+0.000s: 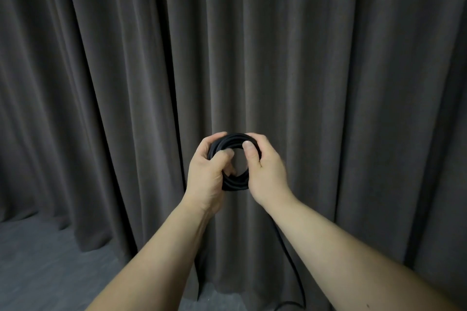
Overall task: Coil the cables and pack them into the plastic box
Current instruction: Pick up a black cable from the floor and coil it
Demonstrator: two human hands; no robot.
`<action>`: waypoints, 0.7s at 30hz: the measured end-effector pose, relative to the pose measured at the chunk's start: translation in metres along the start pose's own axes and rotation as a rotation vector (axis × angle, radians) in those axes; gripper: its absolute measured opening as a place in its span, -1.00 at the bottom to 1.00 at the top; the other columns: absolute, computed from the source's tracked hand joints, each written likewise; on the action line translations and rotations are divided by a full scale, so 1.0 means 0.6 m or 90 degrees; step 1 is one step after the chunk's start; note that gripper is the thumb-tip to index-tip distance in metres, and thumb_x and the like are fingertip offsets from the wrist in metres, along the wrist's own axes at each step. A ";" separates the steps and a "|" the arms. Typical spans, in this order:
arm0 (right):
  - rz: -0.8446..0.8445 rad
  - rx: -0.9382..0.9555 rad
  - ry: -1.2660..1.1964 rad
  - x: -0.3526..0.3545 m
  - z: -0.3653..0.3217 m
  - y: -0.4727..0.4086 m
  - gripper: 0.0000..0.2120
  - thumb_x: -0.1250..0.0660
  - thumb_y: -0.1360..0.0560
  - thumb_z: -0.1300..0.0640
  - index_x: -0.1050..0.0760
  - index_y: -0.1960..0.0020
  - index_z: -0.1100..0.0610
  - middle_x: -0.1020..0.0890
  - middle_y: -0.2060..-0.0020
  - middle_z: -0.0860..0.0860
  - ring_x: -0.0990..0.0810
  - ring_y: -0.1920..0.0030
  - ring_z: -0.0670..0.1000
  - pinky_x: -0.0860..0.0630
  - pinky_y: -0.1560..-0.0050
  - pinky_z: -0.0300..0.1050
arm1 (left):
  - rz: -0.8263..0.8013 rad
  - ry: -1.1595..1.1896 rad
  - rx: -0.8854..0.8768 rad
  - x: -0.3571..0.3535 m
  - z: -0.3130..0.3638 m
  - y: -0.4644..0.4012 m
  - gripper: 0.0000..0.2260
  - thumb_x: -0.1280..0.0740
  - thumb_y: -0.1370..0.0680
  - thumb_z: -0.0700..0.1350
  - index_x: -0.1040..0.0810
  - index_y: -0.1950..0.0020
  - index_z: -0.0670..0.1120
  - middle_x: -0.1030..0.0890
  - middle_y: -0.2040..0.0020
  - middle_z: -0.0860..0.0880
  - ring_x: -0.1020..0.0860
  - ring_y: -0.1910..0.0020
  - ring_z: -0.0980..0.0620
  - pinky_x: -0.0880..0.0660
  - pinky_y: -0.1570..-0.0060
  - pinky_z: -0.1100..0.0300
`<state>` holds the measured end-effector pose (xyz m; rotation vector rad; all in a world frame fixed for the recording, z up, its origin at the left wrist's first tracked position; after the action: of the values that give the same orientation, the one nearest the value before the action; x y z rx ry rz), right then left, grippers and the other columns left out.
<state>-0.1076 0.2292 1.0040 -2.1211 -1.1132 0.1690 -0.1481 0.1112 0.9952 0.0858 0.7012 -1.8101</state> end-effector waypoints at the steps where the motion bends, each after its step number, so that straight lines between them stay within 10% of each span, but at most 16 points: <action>1: 0.008 0.011 0.006 0.002 -0.003 -0.002 -0.79 -0.15 -0.62 0.00 -0.49 -0.18 -0.05 -0.61 0.03 -0.18 -0.54 -0.01 -0.12 -0.35 0.10 -0.47 | -0.001 -0.001 -0.007 -0.002 0.002 0.001 -0.69 -0.33 -0.37 -0.17 -0.54 -0.11 -0.06 -0.42 0.48 0.05 -0.36 0.48 0.10 -0.40 0.31 0.15; 10: -0.131 -0.061 0.093 -0.013 -0.007 0.001 -0.54 -0.11 -0.59 -0.16 -0.16 -0.46 -0.15 -0.56 -0.21 -0.04 -0.52 -0.21 0.03 -0.39 -0.10 -0.19 | 0.094 0.004 -0.044 0.025 0.010 -0.008 -0.76 -0.40 -0.45 -0.20 -0.56 -0.11 -0.11 -0.47 0.46 0.08 -0.37 0.48 0.11 -0.35 0.37 0.18; 13: -0.287 -0.123 0.107 -0.029 0.012 0.032 -0.40 -0.22 -0.54 -0.10 0.02 -0.47 -0.20 -0.64 -0.01 0.05 -0.67 0.22 0.04 -0.61 0.10 -0.07 | 0.217 0.011 -0.069 0.074 0.018 -0.025 -0.86 -0.36 -0.54 -0.25 -0.57 -0.09 -0.11 -0.47 0.43 0.03 -0.36 0.49 0.08 -0.34 0.37 0.17; 16: -0.380 -0.151 0.131 -0.023 0.037 0.056 -0.55 -0.24 -0.49 0.18 -0.21 -0.31 -0.07 -0.55 0.21 -0.02 -0.53 0.45 0.00 -0.59 0.30 -0.11 | 0.309 -0.001 -0.078 0.125 0.025 -0.035 -0.86 -0.37 -0.53 -0.21 -0.57 -0.06 -0.05 -0.50 0.34 -0.01 -0.37 0.50 0.11 -0.36 0.40 0.21; 21: -0.182 0.084 0.345 0.037 -0.007 0.027 -0.79 -0.22 -0.52 0.24 -0.54 -0.06 0.03 -0.58 0.09 -0.06 -0.56 0.04 0.03 -0.48 0.02 -0.11 | 0.337 -0.078 -0.098 0.158 0.032 -0.034 -0.83 -0.39 -0.51 -0.14 -0.55 -0.08 0.02 -0.52 0.27 -0.04 -0.41 0.47 0.09 -0.41 0.33 0.19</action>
<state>-0.0816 0.2382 1.0010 -1.7168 -1.0216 -0.4319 -0.1951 0.0251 0.9823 0.0507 0.6541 -1.2420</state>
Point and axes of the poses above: each hand's wrist, its own y-axis away from the middle knuckle, its own x-axis out of the back of the hand, z = x × y, the point moved 7 cm from there along -y, towards the middle knuckle
